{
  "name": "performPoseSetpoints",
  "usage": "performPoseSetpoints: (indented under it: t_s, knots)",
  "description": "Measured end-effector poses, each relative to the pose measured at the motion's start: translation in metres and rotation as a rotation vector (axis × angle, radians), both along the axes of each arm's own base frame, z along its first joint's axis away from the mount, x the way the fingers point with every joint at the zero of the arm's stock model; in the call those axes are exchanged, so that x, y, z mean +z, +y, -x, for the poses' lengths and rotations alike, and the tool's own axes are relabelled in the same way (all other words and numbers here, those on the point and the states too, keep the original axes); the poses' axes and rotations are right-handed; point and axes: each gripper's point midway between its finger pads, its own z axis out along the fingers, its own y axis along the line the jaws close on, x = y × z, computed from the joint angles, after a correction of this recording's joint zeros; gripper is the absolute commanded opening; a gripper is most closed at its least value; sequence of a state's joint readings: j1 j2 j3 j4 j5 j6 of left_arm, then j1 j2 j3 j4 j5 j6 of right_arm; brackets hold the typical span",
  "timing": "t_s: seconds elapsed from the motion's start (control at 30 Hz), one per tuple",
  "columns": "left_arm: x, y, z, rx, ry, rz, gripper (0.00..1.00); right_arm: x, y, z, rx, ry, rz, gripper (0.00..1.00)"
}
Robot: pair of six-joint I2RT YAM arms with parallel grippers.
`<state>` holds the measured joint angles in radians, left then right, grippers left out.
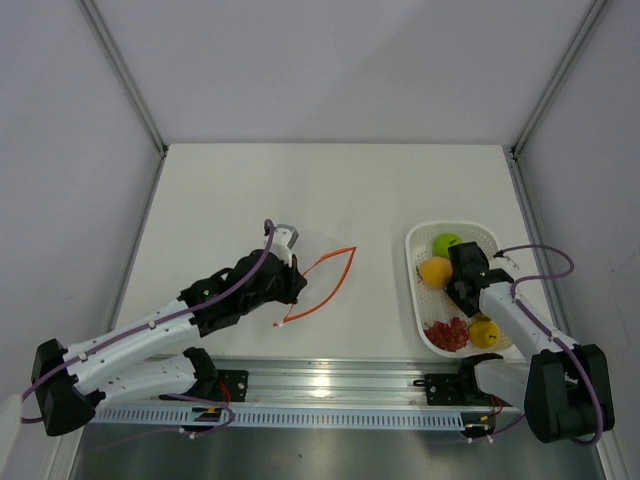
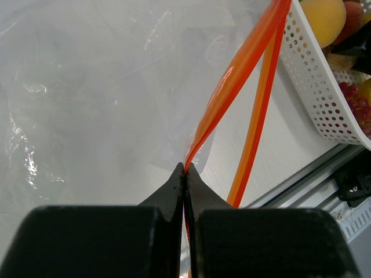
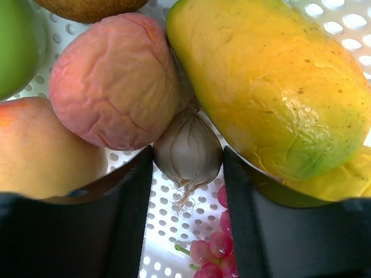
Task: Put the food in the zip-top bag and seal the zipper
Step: Pick up the fake vegetable from the bin.
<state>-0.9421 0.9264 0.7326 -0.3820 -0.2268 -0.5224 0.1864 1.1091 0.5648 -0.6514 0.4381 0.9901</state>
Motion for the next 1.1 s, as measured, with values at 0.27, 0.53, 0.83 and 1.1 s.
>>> performPoseSetpoints:
  t_s: [0.27, 0.53, 0.83, 1.1]
  knots:
    - [0.002, 0.000, 0.002, -0.007, 0.000, 0.008, 0.01, 0.002, 0.002, -0.001, 0.021, -0.008, -0.006, 0.26]
    - [0.012, -0.006, 0.008, -0.048, 0.032, 0.017, 0.01, 0.030, 0.015, 0.001, 0.128, -0.108, -0.065, 0.14]
    - [0.013, -0.007, 0.005, -0.064, 0.085, 0.055, 0.01, 0.074, 0.088, 0.010, 0.489, -0.255, -0.214, 0.16]
    - [0.004, -0.014, 0.008, -0.100, 0.184, 0.096, 0.01, 0.154, 0.174, 0.020, 0.891, -0.400, -0.303, 0.18]
